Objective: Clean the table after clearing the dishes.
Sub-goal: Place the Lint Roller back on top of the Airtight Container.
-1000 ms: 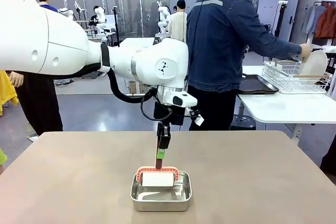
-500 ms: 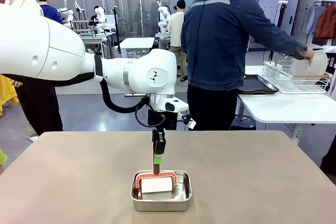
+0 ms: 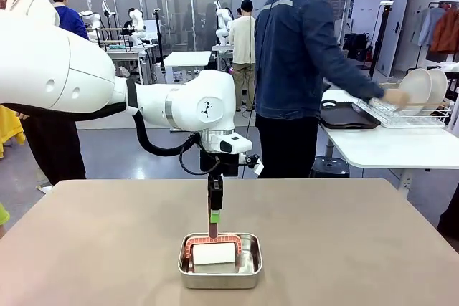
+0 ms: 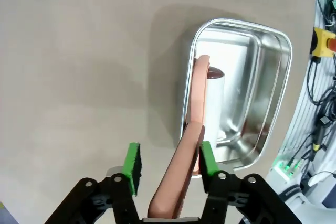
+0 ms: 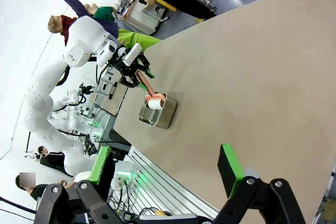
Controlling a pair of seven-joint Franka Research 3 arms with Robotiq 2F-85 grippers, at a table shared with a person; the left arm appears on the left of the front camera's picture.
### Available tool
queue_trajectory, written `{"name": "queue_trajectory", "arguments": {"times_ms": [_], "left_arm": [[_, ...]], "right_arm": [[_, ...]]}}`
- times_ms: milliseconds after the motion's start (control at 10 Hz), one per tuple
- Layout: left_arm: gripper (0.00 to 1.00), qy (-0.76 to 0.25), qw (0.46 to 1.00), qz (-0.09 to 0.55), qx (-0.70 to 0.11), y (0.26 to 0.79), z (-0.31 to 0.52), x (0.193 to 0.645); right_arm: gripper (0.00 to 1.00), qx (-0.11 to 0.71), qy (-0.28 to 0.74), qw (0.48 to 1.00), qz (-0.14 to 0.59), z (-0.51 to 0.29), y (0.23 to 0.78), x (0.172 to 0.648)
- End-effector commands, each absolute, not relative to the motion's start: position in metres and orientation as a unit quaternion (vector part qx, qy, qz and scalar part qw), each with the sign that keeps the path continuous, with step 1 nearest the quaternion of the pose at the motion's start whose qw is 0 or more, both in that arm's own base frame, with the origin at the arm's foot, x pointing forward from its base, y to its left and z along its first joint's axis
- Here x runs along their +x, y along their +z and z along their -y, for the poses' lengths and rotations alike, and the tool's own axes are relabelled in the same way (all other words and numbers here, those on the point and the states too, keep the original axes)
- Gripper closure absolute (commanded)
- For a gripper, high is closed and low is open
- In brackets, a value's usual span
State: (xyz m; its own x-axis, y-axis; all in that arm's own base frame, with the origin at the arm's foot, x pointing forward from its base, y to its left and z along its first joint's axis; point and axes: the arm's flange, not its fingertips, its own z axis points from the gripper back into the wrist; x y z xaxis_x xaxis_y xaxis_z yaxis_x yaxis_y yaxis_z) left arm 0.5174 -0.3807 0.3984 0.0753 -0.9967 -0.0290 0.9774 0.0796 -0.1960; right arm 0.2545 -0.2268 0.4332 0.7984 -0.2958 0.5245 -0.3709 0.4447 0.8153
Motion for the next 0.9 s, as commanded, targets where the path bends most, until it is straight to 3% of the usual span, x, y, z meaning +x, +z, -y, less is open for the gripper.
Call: {"name": "queue_trajectory", "arguments": {"times_ms": [0, 200, 300, 400, 800], "left_arm": [[0.05, -0.678, 0.73, -0.055, -0.058, 0.413, 0.371, 0.505], [0.0, -0.679, 0.73, -0.054, -0.058, 0.414, 0.371, 0.505], [0.1, -0.676, 0.733, -0.052, -0.052, 0.426, 0.368, 0.5], [0.0, -0.671, 0.738, -0.048, -0.046, 0.436, 0.362, 0.498], [0.0, -0.645, 0.762, -0.028, -0.044, 0.456, 0.347, 0.498]], "right_arm": [[0.0, 0.529, 0.031, 0.786, 0.32, 0.227, 0.434, 0.252], [0.0, 0.529, 0.031, 0.786, 0.32, 0.227, 0.434, 0.252], [0.0, 0.529, 0.031, 0.786, 0.32, 0.227, 0.434, 0.252], [0.0, 0.529, 0.031, 0.786, 0.32, 0.227, 0.434, 0.252], [0.0, 0.529, 0.031, 0.786, 0.32, 0.227, 0.434, 0.252]]}}
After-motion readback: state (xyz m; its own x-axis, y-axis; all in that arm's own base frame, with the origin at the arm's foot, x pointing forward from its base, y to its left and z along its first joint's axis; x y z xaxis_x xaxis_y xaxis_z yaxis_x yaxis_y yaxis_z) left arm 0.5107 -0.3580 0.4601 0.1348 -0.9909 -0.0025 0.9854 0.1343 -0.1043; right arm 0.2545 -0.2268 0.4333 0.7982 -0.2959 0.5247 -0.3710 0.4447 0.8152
